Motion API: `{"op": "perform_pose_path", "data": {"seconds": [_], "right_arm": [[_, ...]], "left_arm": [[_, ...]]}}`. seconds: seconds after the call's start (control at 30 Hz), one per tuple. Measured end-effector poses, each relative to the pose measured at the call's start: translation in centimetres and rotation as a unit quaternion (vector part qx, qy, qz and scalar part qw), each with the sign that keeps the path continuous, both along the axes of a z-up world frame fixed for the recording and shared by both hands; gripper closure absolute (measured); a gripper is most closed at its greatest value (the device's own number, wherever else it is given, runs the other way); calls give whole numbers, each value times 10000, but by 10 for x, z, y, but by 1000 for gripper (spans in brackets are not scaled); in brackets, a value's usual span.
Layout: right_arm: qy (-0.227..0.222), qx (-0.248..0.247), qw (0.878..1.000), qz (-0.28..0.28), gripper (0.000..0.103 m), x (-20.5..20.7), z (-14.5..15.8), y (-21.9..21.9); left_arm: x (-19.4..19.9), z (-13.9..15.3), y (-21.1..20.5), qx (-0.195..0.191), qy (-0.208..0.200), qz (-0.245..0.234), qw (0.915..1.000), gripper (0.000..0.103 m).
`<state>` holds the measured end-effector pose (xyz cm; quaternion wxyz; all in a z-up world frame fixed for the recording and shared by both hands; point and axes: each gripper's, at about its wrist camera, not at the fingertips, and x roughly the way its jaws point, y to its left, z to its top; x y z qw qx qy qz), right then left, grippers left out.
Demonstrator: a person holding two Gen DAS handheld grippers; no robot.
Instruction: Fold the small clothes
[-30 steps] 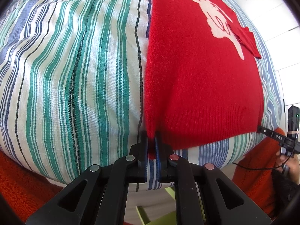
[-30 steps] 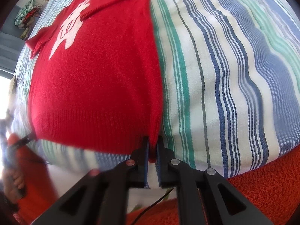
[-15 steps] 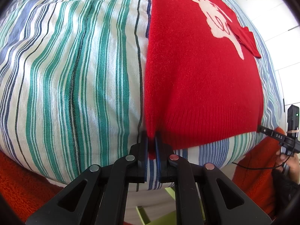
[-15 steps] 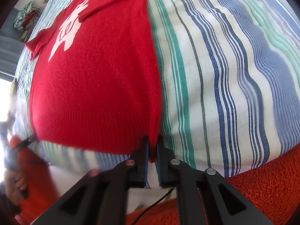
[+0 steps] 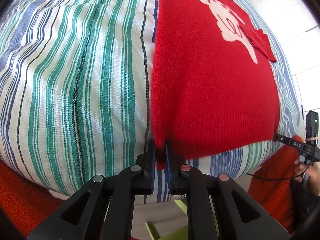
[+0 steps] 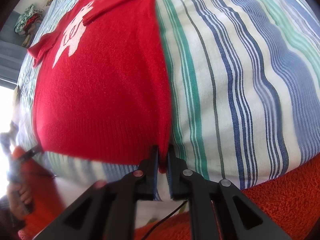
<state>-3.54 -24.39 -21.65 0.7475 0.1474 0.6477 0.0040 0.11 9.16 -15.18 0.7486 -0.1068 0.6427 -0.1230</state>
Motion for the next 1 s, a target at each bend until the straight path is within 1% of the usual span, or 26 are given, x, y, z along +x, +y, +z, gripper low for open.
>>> {"op": "perform_pose_path", "data": {"seconds": [0.1, 0.13, 0.17, 0.2, 0.23, 0.27, 0.3, 0.33, 0.4, 0.5, 0.57, 0.6, 0.67, 0.7, 0.73, 0.8, 0.87, 0.9, 0.93, 1.0], "right_arm": [[-4, -11, 10000, 5, 92, 0, 1, 2], [-8, -3, 10000, 6, 89, 0, 2, 4], [-7, 4, 10000, 3, 88, -1, 2, 4], [-1, 2, 10000, 1, 83, 0, 3, 5], [7, -3, 10000, 5, 77, -1, 5, 5], [18, -15, 10000, 15, 73, -2, 7, 5], [30, -31, 10000, 29, 63, -4, 9, 5], [47, -49, 10000, 47, 51, -6, 11, 4], [106, -142, 9998, 73, 39, -14, 15, 2], [56, -329, 9994, -68, 39, -29, 25, -8], [-125, -532, 9983, -204, 39, -36, 40, -18], [-253, -790, 9963, -209, 39, -38, 51, -21], [-624, -1489, 9868, -84, 39, -38, 77, -24], [-799, -1761, 9811, 9, 39, -34, 91, -24], [-990, -1927, 9762, 121, 39, -30, 104, -23], [-1384, -1965, 9697, 428, 37, -15, 128, -17], [-1576, -1922, 9642, 925, 35, 10, 140, 2], [-1647, -1958, 9585, 1262, 35, 24, 143, 17], [-1773, -1980, 9498, 1649, 35, 37, 144, 36], [-2009, -1849, 9308, 2431, 36, 64, 138, 74]], "left_arm": [[0, 3, -1, -86, -32, -14, 10000, 85], [-1, 5, -1, -113, -39, -10, 9999, 82], [-2, 8, -1, -133, -51, -13, 9999, 76], [-4, 11, -1, -124, -74, -16, 9999, 72], [-7, 14, 0, -66, -105, -14, 9999, 64], [-9, 19, 1, 35, -149, -4, 9999, 57], [-13, 24, 3, 129, -220, 22, 9997, 55], [-17, 30, 6, 211, -298, 74, 9993, 51], [-24, 43, 17, 316, -474, 272, 9980, 48], [-29, 67, 42, 228, -829, 706, 9938, 43], [-27, 82, 57, 341, -1166, 978, 9878, 34], [-24, 88, 64, 457, -1387, 1082, 9833, 31], [-17, 96, 78, 740, -1796, 1308, 9722, 23], [-13, 96, 85, 856, -1973, 1437, 9660, 22], [-8, 95, 92, 959, -2115, 1560, 9601, 21], [0, 85, 102, 1136, -2209, 1761, 9525, 21], [6, 74, 110, 1170, -2091, 1966, 9508, 21], [7, 70, 113, 1097, -2031, 2040, 9514, 21], [8, 68, 115, 1025, -2003, 2076, 9520, 21], [5, 67, 116, 1035, -2047, 2122, 9499, 21]]}}
